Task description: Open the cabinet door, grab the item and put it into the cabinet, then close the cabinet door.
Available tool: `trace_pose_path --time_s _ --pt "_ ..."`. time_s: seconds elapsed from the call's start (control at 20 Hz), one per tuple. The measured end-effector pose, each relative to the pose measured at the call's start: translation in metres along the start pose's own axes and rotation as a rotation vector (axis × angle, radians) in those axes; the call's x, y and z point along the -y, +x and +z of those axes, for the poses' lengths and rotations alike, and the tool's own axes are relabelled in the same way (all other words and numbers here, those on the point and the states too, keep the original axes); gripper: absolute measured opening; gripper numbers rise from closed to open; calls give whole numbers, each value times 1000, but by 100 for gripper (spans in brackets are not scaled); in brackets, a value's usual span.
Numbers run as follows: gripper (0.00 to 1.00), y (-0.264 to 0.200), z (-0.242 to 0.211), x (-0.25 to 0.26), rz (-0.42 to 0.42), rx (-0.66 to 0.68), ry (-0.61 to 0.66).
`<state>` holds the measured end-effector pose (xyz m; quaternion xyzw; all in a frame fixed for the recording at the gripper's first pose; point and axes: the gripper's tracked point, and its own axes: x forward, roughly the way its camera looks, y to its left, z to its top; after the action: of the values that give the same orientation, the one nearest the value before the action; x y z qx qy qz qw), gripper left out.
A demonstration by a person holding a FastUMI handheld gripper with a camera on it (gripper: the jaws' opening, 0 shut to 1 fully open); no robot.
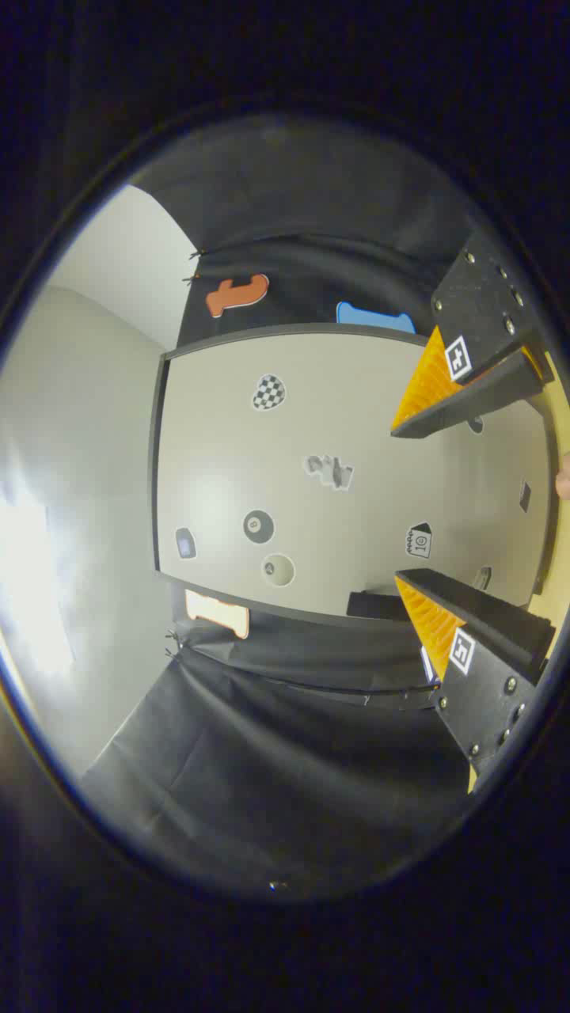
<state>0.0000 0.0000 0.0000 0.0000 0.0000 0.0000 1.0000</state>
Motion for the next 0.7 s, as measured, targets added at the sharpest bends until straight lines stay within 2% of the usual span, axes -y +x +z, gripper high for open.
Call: trace_pose_path --time_s 0.25,0.7 --pt "97 8 4 -32 33 -31 -1" --pt "97 31 -13 -50 39 -103 16"
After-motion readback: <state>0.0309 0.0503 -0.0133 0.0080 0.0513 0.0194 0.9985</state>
